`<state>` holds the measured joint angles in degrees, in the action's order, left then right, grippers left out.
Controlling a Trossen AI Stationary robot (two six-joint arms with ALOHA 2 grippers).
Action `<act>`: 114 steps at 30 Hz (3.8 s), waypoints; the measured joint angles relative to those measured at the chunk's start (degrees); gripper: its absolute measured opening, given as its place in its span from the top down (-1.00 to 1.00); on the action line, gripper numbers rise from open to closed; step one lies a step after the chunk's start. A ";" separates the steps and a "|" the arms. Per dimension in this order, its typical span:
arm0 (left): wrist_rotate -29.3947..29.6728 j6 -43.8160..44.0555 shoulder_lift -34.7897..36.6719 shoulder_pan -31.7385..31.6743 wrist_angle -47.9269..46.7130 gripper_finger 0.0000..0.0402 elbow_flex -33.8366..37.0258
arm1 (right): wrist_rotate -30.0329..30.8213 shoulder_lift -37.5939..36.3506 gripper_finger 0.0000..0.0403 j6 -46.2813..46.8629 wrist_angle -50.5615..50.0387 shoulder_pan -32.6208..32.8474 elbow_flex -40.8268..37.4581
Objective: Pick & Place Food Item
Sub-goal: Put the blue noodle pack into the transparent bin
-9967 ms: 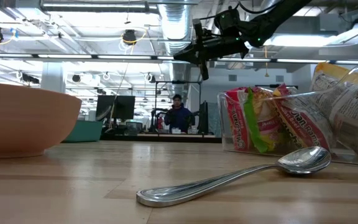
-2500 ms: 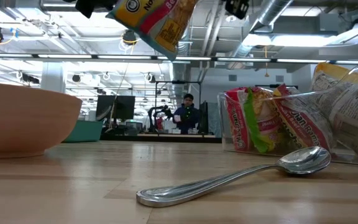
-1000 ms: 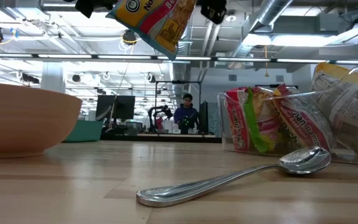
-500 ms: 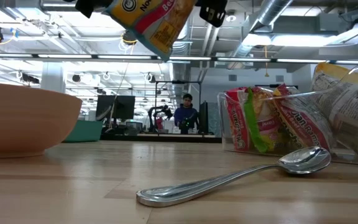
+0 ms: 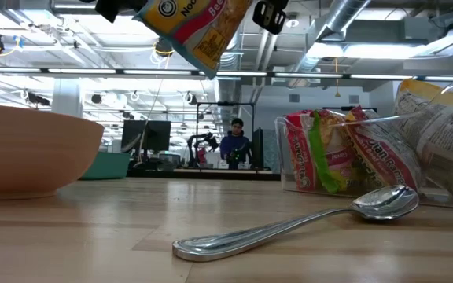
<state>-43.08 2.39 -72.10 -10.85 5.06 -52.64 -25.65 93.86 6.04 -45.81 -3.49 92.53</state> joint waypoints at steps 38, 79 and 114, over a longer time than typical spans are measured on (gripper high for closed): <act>10.96 -0.87 1.95 -7.68 5.46 0.55 -0.07 | 0.22 -0.20 1.00 0.01 -3.62 -1.97 -0.02; 39.02 -0.85 1.88 -21.05 5.46 0.55 -0.02 | 15.23 -19.51 1.00 19.23 -29.90 -1.37 -0.02; 38.98 -0.85 1.88 -21.05 5.46 0.55 0.00 | 37.68 -18.40 1.00 94.51 -44.21 23.07 -0.33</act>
<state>-4.10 1.54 -70.22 -31.90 10.52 -52.64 12.03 75.47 100.56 -90.02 19.59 92.20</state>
